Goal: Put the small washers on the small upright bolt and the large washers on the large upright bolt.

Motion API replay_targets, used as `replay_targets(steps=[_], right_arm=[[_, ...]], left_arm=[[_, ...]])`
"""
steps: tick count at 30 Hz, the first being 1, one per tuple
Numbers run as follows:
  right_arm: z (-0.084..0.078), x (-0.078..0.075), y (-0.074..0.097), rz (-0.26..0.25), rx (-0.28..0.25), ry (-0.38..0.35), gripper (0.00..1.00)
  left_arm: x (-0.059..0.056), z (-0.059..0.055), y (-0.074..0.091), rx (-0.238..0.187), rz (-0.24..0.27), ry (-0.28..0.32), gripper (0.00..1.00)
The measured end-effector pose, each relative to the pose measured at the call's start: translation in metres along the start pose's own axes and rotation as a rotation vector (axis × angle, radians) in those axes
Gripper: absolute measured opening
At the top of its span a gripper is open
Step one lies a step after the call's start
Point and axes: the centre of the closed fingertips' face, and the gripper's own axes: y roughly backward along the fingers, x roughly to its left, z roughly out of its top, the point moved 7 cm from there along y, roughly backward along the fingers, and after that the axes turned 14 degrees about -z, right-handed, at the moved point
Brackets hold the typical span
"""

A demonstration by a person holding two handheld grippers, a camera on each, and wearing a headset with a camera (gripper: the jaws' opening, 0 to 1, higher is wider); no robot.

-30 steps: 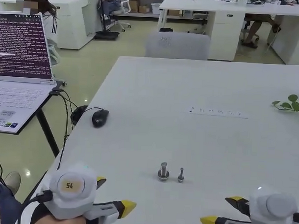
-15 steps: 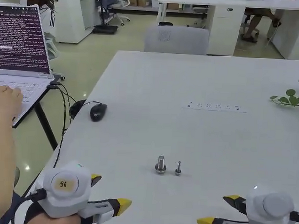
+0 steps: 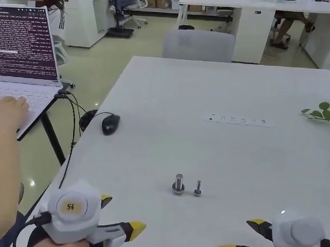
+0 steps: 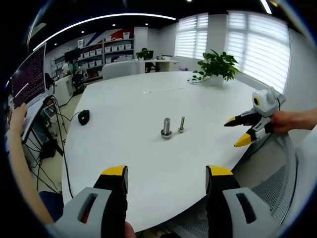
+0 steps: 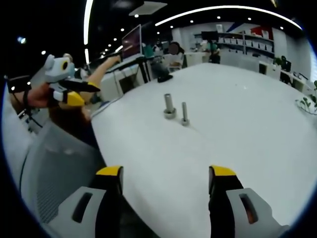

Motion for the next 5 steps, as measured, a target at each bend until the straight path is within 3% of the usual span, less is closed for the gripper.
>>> replay_targets(steps=[5], right_arm=[[-0.0004, 0.0013, -0.001, 0.01, 0.003, 0.006, 0.72]], left_arm=[[-0.0002, 0.0006, 0.0008, -0.006, 0.009, 0.007, 0.63]])
